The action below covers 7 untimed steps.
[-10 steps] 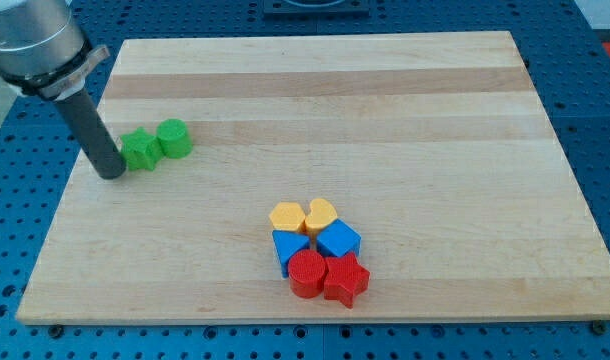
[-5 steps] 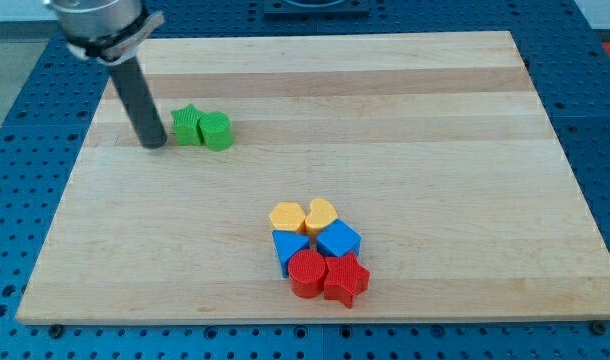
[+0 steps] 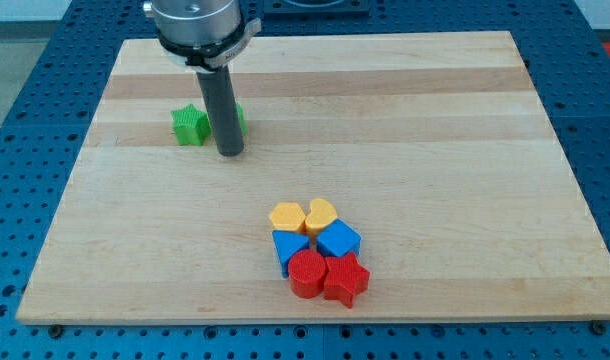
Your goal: Move green blocks towards center
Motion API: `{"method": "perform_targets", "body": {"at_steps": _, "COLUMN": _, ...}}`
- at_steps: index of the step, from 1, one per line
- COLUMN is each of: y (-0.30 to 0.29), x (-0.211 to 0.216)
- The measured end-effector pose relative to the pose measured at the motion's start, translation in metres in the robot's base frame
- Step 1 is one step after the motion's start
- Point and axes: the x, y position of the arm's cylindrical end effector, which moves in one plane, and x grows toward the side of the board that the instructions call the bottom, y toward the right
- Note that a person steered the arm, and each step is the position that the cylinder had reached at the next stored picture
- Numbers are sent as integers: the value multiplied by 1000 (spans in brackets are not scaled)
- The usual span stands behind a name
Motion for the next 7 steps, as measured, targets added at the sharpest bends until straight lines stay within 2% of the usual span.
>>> {"method": "perform_targets", "body": {"at_steps": 1, "y": -11, "x": 23}}
{"method": "perform_targets", "body": {"at_steps": 3, "y": -75, "x": 0}}
{"method": "perform_targets", "body": {"at_steps": 7, "y": -86, "x": -27}}
